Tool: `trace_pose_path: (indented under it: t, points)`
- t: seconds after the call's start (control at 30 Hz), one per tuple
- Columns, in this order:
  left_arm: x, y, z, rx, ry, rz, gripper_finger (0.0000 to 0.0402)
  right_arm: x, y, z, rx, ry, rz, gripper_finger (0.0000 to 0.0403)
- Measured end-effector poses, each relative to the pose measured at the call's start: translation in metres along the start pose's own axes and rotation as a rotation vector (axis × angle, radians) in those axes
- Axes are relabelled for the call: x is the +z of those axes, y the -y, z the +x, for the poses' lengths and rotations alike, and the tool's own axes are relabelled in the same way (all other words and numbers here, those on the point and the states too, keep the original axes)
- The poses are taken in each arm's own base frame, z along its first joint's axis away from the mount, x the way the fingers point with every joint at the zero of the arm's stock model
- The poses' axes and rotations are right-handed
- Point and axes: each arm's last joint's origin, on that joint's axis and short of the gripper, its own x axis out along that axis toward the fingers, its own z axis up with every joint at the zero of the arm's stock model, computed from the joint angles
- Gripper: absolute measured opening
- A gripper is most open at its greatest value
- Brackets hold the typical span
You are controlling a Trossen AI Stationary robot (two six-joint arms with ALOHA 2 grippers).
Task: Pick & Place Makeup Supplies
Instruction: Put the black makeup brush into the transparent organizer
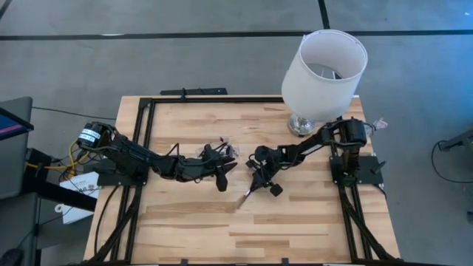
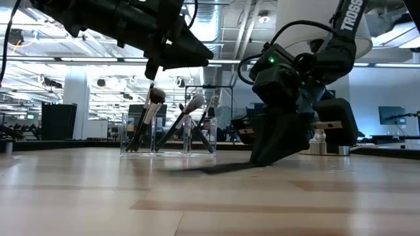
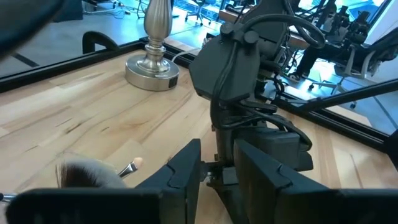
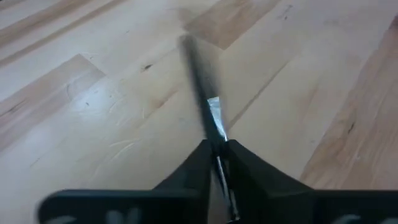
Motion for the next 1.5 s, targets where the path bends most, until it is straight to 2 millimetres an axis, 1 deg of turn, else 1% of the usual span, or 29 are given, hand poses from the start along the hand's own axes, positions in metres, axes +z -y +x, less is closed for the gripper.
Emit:
trace_pose_path:
  t: [0.07,0.1,0.23,0.33,0.43,0.53,0.6,0.7,0.8,0.9,1.0,1.13,1.3,1.43,1.5]
  points:
    - [0.000,0.000,0.000,0.000,0.000,0.000,0.0094,0.000,0.000,0.000,0.006,-0.002,-0.006,0.0015]
    - [0.000,0.000,0.000,0.000,0.000,0.000,0.0094,0.000,-0.001,0.000,0.007,-0.002,-0.007,0.0010]
    - [0.000,0.000,0.000,0.000,0.000,0.000,0.0094,0.000,-0.002,0.001,0.011,-0.003,-0.008,0.0017]
    - [0.000,0.000,0.000,0.000,0.000,0.000,0.0094,0.002,-0.004,0.002,0.009,-0.003,0.004,0.0012]
    - [0.000,0.000,0.000,0.000,0.000,0.000,0.0094,0.008,-0.007,0.000,-0.003,-0.006,0.036,0.0005]
    - [0.000,0.000,0.000,0.000,0.000,0.000,0.0094,0.014,-0.011,-0.005,-0.009,-0.009,0.057,0.0010]
    - [0.000,0.000,0.000,0.000,0.000,0.000,0.0094,0.019,-0.014,-0.009,-0.017,-0.013,0.051,0.0009]
    - [0.000,0.000,0.000,0.000,0.000,0.000,0.0094,0.022,-0.017,-0.008,-0.029,-0.022,0.037,0.0009]
    - [0.000,0.000,0.000,0.000,0.000,-0.002,0.0094,0.021,-0.020,-0.002,-0.025,-0.033,0.035,0.0026]
    - [0.000,0.000,0.000,0.000,0.000,-0.003,0.0094,0.019,-0.020,0.003,-0.037,-0.047,0.069,0.0055]
    - [0.000,0.000,0.000,0.000,0.000,-0.003,0.0094,0.018,-0.020,0.003,-0.042,-0.051,0.088,0.0080]
    - [0.000,0.000,0.000,0.000,0.000,-0.003,0.0094,0.019,-0.019,0.003,-0.042,-0.036,0.069,0.0103]
    - [0.000,0.001,0.000,-0.029,-0.012,-0.003,0.0094,0.016,-0.015,0.000,-0.043,-0.034,0.072,0.0116]
    - [0.000,0.001,0.000,-0.029,-0.011,-0.003,0.0094,0.013,-0.013,-0.002,-0.015,-0.040,0.100,0.0118]
    - [0.000,0.001,0.000,-0.028,-0.011,-0.003,0.0094,0.015,-0.014,-0.004,-0.011,-0.040,0.100,0.0118]
